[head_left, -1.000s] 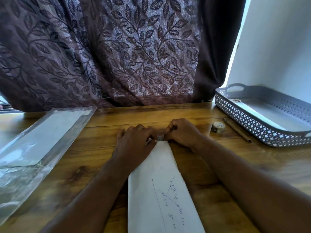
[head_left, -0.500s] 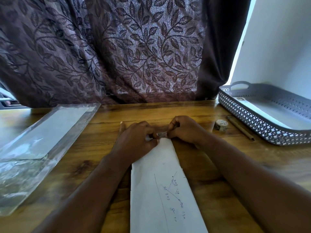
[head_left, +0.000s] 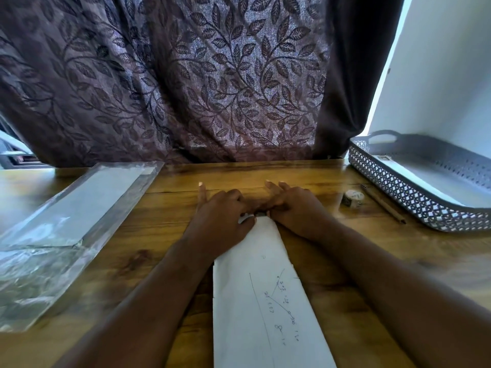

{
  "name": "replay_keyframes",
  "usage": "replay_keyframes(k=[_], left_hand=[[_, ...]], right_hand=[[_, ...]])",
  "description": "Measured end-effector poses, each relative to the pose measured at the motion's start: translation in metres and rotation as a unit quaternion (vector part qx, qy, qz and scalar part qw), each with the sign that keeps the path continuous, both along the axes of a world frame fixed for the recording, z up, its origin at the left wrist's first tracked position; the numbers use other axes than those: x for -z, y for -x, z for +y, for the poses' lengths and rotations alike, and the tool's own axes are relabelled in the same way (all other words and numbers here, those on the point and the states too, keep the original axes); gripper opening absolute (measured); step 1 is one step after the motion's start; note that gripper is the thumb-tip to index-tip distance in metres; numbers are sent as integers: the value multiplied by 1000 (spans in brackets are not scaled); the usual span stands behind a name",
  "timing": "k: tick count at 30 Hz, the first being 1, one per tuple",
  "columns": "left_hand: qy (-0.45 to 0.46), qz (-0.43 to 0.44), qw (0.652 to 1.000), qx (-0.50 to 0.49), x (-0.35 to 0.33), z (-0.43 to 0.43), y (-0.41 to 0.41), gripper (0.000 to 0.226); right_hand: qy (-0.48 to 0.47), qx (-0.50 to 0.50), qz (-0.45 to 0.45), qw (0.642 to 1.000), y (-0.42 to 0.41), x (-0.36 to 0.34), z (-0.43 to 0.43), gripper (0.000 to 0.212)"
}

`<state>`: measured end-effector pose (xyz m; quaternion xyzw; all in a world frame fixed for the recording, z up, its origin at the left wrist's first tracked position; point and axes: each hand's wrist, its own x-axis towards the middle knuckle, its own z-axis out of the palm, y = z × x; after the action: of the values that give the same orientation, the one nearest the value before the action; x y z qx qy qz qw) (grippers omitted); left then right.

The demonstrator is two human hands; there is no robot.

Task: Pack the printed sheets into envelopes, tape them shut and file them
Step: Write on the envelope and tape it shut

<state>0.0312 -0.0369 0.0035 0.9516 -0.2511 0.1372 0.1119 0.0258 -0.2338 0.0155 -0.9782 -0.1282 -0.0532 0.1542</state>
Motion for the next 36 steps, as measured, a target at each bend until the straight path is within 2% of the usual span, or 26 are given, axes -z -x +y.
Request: replay_keyframes(k=[7,12,17,19,22,24,26,30,34,36], left_hand=[[24,16,1000,-10,-1,-3,5,27],[36,13,999,-16,0,-5,9,28],[-43,-33,998,-31,1,-7,14,33],[-57,-34,997,-39,0,-8,17,34],[-74,-23,996,-38,-3,-7,20,34],[-79,-17,996,-27,-4,-5,23,34],[-80,-12,996,-23,-4,-3,27,31],[-51,21,998,1,-5,0,33,22],[13,48,999,-4,-16,10,41,34],[92,27,995,-38,-21,20,42,36]], right_hand=[[-73,39,-21,996,9,-2,-8,23],[22,-14,-19,999,10,1,-9,29],[63,-69,-63,994,22,2,-11,50],[72,-74,-70,992,25,2,-11,53],[98,-85,-87,988,26,4,-12,70],[105,-92,-89,986,26,6,-13,66],[100,-95,-84,987,29,6,-13,53],[20,-55,-72,996,36,3,-16,28],[-175,30,-77,981,53,-4,-17,40],[-189,56,-53,979,66,-7,-16,42]])
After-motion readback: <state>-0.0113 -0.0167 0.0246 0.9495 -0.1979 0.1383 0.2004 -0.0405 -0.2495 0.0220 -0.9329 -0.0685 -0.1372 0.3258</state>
